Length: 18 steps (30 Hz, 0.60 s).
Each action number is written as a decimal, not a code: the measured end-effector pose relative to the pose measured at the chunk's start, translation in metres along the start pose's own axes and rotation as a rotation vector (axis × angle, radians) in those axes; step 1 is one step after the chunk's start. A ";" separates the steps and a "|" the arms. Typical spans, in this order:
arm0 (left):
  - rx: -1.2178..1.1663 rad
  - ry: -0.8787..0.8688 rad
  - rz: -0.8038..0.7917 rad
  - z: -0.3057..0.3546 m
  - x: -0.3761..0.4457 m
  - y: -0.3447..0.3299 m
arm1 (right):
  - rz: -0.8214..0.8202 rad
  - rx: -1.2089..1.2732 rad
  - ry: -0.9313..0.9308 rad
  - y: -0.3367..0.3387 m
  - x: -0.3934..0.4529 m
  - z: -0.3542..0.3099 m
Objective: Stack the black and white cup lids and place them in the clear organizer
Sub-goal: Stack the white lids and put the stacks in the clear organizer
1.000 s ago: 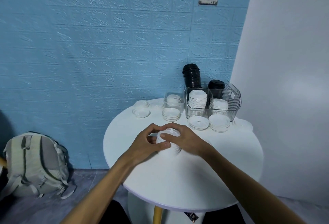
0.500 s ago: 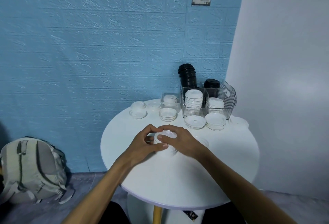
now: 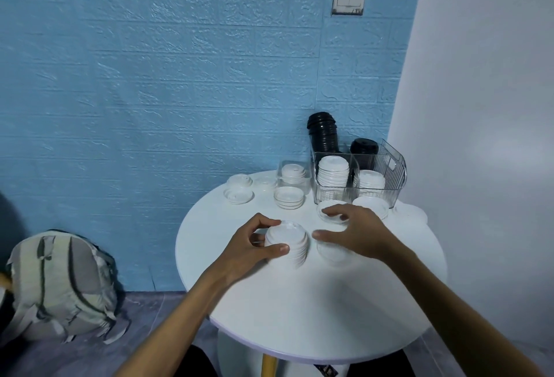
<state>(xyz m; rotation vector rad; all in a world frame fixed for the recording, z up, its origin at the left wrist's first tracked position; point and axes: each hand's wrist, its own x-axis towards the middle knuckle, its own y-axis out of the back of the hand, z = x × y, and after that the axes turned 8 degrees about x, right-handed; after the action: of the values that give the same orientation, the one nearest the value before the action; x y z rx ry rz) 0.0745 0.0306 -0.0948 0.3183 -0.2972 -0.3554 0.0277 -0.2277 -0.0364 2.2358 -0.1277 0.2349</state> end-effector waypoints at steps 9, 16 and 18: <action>-0.013 0.007 0.009 0.001 -0.001 0.000 | -0.347 -0.241 -0.034 -0.011 0.000 0.015; -0.014 0.011 0.012 0.000 0.000 0.000 | -0.003 0.031 0.002 -0.014 0.005 0.001; -0.008 0.005 0.013 0.000 0.000 0.000 | 0.075 0.033 0.018 -0.017 0.004 -0.007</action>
<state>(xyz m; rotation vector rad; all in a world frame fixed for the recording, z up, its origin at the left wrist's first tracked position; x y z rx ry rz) 0.0744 0.0308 -0.0950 0.3090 -0.2927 -0.3429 0.0332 -0.2118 -0.0438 2.2633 -0.1996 0.2999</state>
